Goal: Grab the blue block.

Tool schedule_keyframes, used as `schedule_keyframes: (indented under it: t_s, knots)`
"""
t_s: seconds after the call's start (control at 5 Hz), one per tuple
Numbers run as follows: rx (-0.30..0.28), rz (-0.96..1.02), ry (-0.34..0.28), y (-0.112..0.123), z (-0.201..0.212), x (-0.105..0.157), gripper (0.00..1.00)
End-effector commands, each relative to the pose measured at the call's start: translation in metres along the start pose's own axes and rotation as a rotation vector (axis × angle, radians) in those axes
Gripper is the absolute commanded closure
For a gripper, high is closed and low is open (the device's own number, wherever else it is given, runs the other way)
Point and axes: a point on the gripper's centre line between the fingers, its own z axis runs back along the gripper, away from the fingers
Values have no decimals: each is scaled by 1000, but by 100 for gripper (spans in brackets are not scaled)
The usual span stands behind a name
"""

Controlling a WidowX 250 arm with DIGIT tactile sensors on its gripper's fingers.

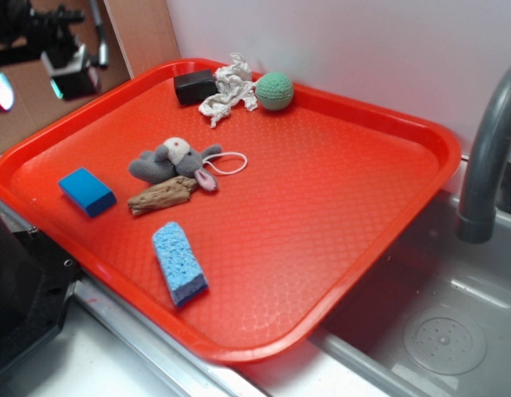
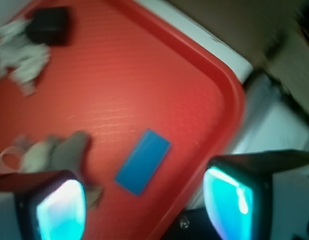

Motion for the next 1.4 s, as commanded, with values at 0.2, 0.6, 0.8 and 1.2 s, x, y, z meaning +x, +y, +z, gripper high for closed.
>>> schedule_keyframes:
  t_s: [0.2, 0.6, 0.8, 1.2]
  knots:
    - [125, 273, 145, -13, -71, 12, 0]
    - [201, 257, 178, 2, -100, -9, 0]
    - [195, 232, 181, 10, -97, -15, 0]
    - [201, 136, 183, 0, -102, -20, 100]
